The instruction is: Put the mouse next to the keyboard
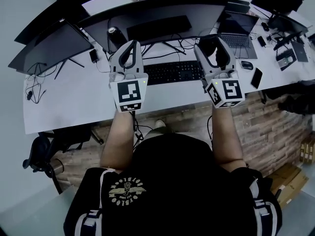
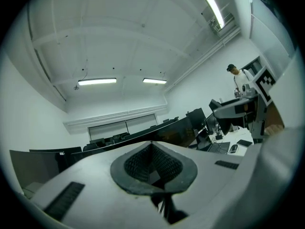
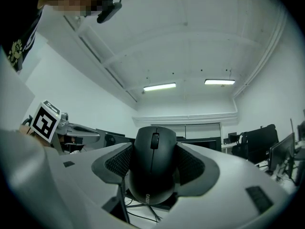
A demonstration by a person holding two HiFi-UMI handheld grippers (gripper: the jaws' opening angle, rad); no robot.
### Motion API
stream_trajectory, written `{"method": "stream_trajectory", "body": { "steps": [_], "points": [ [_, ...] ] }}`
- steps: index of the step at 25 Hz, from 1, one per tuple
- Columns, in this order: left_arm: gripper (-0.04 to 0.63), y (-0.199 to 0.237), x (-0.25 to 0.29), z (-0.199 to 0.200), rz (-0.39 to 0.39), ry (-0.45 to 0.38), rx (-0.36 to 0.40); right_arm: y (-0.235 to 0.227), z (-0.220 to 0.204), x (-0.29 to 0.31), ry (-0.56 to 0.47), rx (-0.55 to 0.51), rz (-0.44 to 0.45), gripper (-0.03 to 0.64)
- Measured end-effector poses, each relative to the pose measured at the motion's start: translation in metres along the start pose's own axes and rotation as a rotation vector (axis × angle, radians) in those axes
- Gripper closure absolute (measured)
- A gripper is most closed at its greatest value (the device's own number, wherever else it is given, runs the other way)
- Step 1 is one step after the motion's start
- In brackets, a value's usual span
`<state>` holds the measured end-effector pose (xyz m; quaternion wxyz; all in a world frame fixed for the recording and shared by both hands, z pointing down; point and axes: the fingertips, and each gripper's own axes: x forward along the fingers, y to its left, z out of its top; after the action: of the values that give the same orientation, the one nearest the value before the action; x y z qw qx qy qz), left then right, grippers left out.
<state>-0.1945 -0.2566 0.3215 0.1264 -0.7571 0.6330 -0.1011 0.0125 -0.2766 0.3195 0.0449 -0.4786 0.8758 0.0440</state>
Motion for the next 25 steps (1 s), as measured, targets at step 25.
{"method": "stream_trajectory", "body": {
  "steps": [25],
  "points": [
    [0.594, -0.031, 0.074, -0.002, -0.125, -0.045, -0.055, -0.034, -0.015, 0.023, 0.07, -0.07, -0.056, 0.328]
  ]
}}
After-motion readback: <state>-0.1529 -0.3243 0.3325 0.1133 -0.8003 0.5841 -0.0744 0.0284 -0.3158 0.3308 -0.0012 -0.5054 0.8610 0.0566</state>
